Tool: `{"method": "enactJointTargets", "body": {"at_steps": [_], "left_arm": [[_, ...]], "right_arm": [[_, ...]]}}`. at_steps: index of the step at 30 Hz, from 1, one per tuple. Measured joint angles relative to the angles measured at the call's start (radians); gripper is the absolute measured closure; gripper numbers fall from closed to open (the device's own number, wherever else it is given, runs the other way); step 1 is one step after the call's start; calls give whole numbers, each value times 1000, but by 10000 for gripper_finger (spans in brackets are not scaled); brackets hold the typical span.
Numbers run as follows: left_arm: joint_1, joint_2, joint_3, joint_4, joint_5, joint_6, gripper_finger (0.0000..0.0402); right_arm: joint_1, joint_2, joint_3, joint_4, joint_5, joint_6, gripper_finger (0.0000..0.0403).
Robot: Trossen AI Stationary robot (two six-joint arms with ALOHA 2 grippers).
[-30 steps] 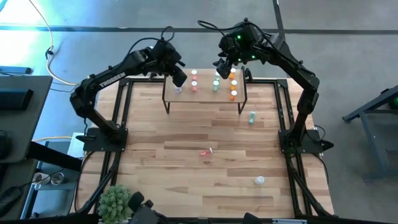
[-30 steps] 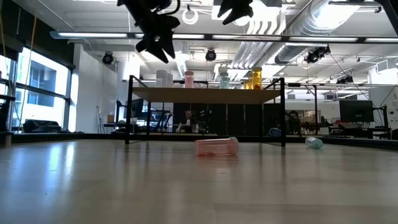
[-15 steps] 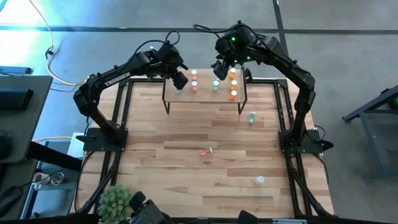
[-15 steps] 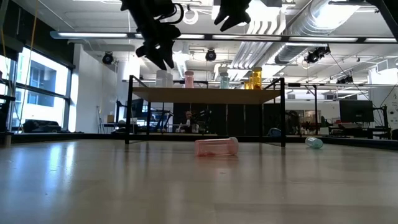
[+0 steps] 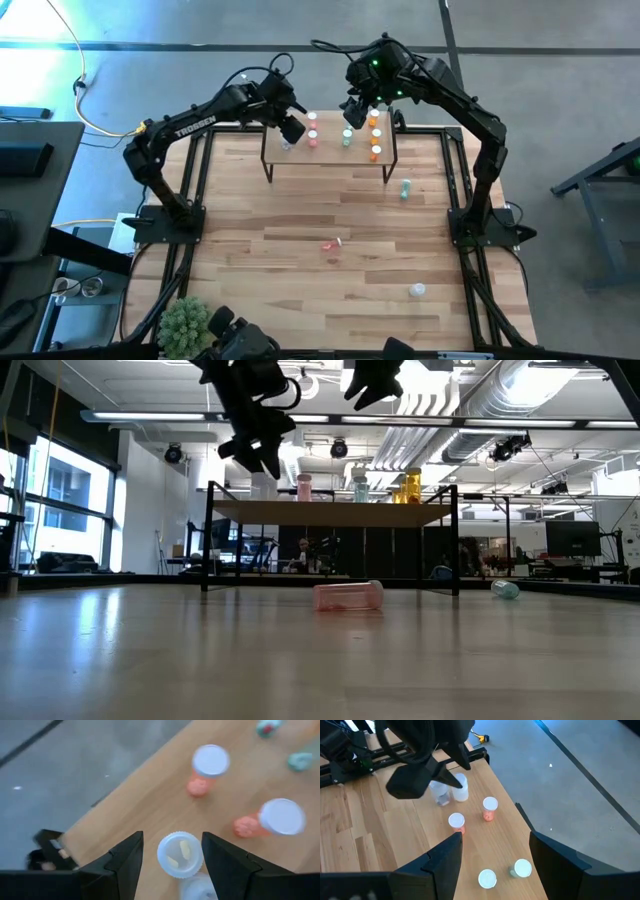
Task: Pick and place medicine bottles onto shelf by color
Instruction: Adjust the white pill bottle on the shelf, then put the white pill bottle on the shelf aligned with the other white pill bottles
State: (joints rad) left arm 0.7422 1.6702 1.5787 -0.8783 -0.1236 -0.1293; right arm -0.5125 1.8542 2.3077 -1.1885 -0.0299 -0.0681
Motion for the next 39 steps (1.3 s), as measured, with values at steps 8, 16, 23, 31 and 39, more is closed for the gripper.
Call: {"method": "enactJointTargets", "body": {"at_steps": [8,16,23,31,39], "left_arm": [[0,3,0,-2,-33,-6,208],[4,3,0,-1,-48,-8,208],[11,3,0,1,-55,5,208],[22,3,0,3,-91,38,208],[28,2,61,-19,-77,115,208]], "right_arm": [[0,0,0,0,0,0,181],[0,0,0,0,0,1,181],[0,0,0,1,0,1,181],[0,-1,0,1,0,12,181],[0,-1,0,2,0,12,181]]}}
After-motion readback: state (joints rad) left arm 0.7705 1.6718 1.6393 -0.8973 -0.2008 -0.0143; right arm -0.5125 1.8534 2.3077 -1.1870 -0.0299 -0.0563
